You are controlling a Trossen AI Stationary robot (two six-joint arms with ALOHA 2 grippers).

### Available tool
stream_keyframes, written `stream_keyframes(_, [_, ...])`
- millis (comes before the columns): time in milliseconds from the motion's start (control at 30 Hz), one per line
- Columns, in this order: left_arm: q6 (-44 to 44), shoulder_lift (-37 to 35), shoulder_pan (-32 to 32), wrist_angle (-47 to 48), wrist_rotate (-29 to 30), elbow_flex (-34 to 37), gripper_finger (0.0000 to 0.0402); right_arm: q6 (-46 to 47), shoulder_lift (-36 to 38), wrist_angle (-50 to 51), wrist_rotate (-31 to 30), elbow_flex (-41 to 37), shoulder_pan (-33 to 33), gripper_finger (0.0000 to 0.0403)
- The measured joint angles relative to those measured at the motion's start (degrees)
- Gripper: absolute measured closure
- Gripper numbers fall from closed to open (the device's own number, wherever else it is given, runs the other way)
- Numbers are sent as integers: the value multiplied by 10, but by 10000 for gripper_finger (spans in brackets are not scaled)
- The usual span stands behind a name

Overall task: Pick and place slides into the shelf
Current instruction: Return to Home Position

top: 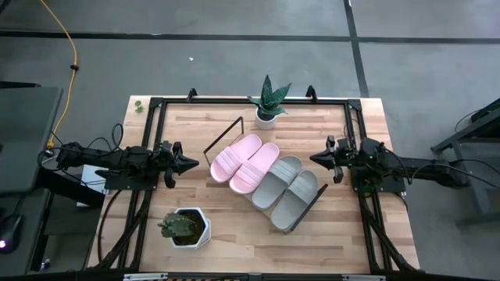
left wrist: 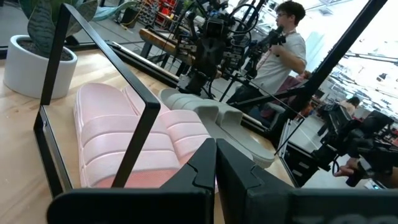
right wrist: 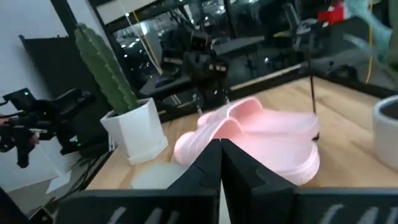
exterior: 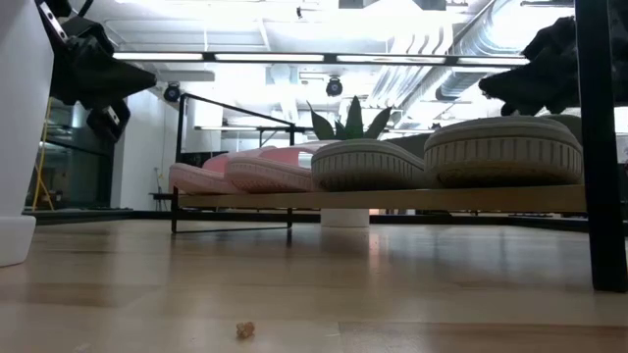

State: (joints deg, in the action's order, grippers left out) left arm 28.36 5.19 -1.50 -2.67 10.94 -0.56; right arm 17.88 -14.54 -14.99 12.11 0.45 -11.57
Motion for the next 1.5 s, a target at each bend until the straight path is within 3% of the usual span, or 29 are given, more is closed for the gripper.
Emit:
stream_keyframes(500, [0, 0, 0, 0, 0, 0, 401, -2, 80, 133, -55, 0, 0, 403])
stream_keyframes(1500, [0, 0, 0, 0, 0, 0, 401, -3, 94, 139, -95, 0, 0, 403])
